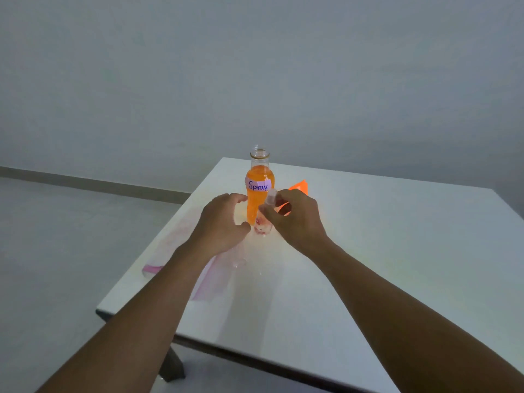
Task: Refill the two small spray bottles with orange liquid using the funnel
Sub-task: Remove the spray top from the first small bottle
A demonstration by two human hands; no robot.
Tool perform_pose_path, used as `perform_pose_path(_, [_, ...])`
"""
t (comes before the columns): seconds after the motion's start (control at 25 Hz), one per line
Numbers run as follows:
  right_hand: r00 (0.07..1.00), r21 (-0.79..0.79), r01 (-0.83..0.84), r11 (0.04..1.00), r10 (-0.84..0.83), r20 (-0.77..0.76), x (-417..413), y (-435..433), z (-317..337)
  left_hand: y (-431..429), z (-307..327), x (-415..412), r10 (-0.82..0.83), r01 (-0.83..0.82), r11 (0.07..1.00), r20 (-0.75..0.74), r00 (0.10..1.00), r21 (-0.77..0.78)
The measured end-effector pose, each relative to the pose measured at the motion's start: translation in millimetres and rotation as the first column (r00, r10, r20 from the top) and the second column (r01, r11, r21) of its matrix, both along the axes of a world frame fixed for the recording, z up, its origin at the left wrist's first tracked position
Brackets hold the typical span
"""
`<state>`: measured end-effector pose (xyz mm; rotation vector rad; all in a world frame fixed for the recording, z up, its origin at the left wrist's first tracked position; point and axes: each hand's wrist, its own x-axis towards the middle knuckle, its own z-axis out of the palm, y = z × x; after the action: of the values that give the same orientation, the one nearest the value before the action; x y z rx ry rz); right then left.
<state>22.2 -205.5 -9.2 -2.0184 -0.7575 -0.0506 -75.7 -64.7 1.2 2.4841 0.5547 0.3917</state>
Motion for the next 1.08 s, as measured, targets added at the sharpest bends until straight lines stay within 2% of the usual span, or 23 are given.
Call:
perform_pose_path(0.08, [0.999, 0.127, 0.000, 0.992, 0.005, -0.039, -8, -33, 12, -27, -2, 2, -0.090, 0.093, 0.994, 0.055, 0.994, -0.058])
perform_pose_path(0.16, [0.997, 0.201, -0.011, 0.980, 0.025, -0.068, -15, -68, 22, -59, -6, 5, -0.184, 0.209, 0.961, 0.146, 0.972, -0.180])
perform_pose_path(0.24, [0.998, 0.161, -0.010, 0.987, 0.020, -0.061, -17, -107, 27, -96, -11, 6, -0.256, 0.308, 0.918, 0.219, 0.942, -0.249])
perform_pose_path(0.32, [0.999, 0.051, -0.030, 0.998, 0.031, -0.020, -16, -146, 30, -129, -18, 5, -0.347, 0.393, 0.873, 0.199, 0.917, -0.289])
perform_pose_path(0.4, [0.994, -0.018, -0.105, 0.994, 0.104, -0.043, -14, -184, 32, -156, -23, 6, -0.429, 0.458, 0.792, 0.165, 0.888, -0.403])
perform_pose_path(0.48, [0.963, -0.037, -0.230, 0.973, 0.222, -0.155, -7, -217, 33, -175, -23, 9, -0.503, 0.496, 0.703, 0.136, 0.853, -0.509])
perform_pose_path(0.56, [0.903, 0.009, -0.310, 0.951, 0.297, -0.311, 4, -246, 27, -190, -23, 12, -0.533, 0.516, 0.660, 0.143, 0.834, -0.546])
perform_pose_path(0.68, [0.889, 0.165, -0.154, 0.974, 0.209, -0.407, 13, -289, 10, -215, -27, 19, -0.528, 0.519, 0.630, 0.171, 0.832, -0.578])
perform_pose_path(0.76, [0.926, 0.223, -0.030, 0.974, 0.111, -0.362, 7, -300, 0, -229, -36, 24, -0.519, 0.507, 0.639, 0.161, 0.839, -0.579])
perform_pose_path(0.92, [0.964, 0.221, 0.112, 0.969, -0.051, -0.262, -7, -291, -15, -250, -56, 35, -0.528, 0.496, 0.659, 0.122, 0.840, -0.566])
perform_pose_path(1.0, [0.947, 0.276, 0.134, 0.952, -0.041, -0.319, -4, -293, -17, -257, -60, 39, -0.527, 0.497, 0.629, 0.142, 0.838, -0.598])
perform_pose_path(1.08, [0.903, 0.346, 0.076, 0.935, 0.082, -0.421, 0, -303, -15, -260, -60, 44, -0.524, 0.501, 0.599, 0.167, 0.835, -0.624])
